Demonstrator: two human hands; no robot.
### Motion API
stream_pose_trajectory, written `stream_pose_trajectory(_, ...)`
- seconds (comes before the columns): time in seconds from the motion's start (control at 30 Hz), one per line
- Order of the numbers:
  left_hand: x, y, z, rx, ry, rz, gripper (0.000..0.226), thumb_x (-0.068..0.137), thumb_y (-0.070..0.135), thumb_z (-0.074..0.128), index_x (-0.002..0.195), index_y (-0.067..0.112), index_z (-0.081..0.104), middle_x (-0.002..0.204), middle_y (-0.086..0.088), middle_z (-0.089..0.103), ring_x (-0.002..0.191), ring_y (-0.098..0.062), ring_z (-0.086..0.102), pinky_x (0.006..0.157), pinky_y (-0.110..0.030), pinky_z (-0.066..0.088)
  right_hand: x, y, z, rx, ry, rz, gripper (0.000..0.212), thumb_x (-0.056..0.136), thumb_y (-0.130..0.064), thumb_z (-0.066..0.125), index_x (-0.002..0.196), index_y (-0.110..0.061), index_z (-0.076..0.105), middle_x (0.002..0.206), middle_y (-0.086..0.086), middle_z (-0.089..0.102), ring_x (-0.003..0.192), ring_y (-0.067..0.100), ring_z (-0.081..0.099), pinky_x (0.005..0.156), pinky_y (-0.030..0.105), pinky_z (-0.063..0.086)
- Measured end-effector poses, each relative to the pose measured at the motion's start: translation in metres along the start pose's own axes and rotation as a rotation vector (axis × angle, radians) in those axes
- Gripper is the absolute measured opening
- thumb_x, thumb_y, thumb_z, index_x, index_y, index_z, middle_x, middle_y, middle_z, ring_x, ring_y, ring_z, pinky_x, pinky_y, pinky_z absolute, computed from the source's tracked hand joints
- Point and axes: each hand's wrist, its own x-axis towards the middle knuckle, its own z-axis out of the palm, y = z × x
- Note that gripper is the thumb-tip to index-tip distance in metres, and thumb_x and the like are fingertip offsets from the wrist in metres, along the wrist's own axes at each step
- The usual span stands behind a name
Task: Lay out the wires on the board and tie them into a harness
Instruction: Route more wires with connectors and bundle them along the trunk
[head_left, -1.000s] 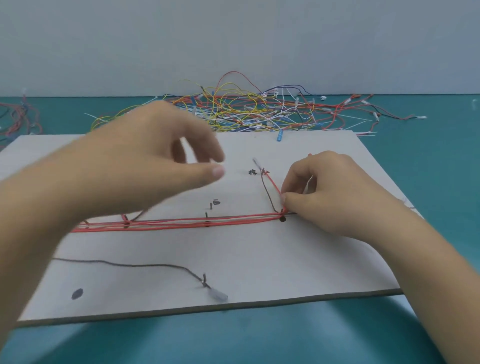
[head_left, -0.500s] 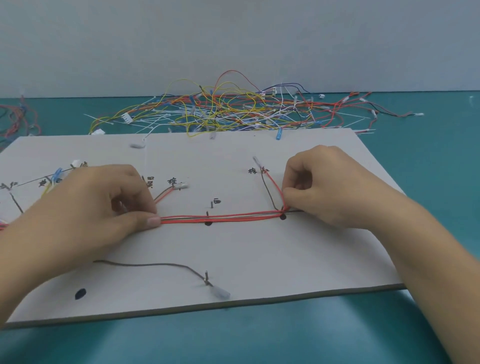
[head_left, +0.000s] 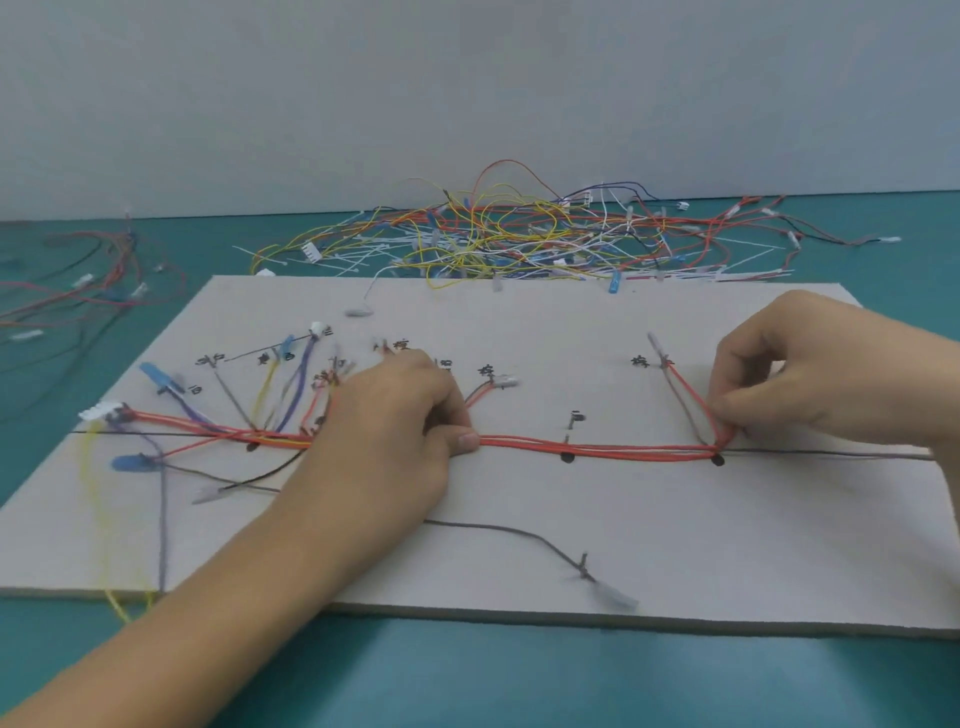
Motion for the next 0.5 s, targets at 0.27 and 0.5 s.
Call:
stream_pose_trajectory(0.27,0.011,0.030,0.015,-0.009,-0.102,0.062,0.010,0.087,0.031,0.079,0.083,0.025,0.071,0.087,0.011,0.058,0.083,-0.004,0.053,0.078,-0.025,0.041,-0.009,0.030,-0.016,-0.052,0.039,0.192,0.016,0.060,-0.043,0.073,0.074,-0.039,0.079,0.066,-0.008,0.074,0.062,0.009,0.068,0.067,0.034,0.059)
stream_pose_trajectory(0.5,0.003,-0.002,-0.039,0.037,-0.151,-0.013,0.014,0.085,0.037,0.073,0.099,0.039,0.070,0.101,0.021,0.060,0.104,0.005,0.055,0.093,-0.023,0.041,-0.006,0.006,-0.009,-0.010,0.241,0.180,0.016,0.069,-0.030,0.071,0.073,-0.045,0.074,0.060,-0.017,0.069,0.050,0.007,0.063,0.057,0.028,0.050)
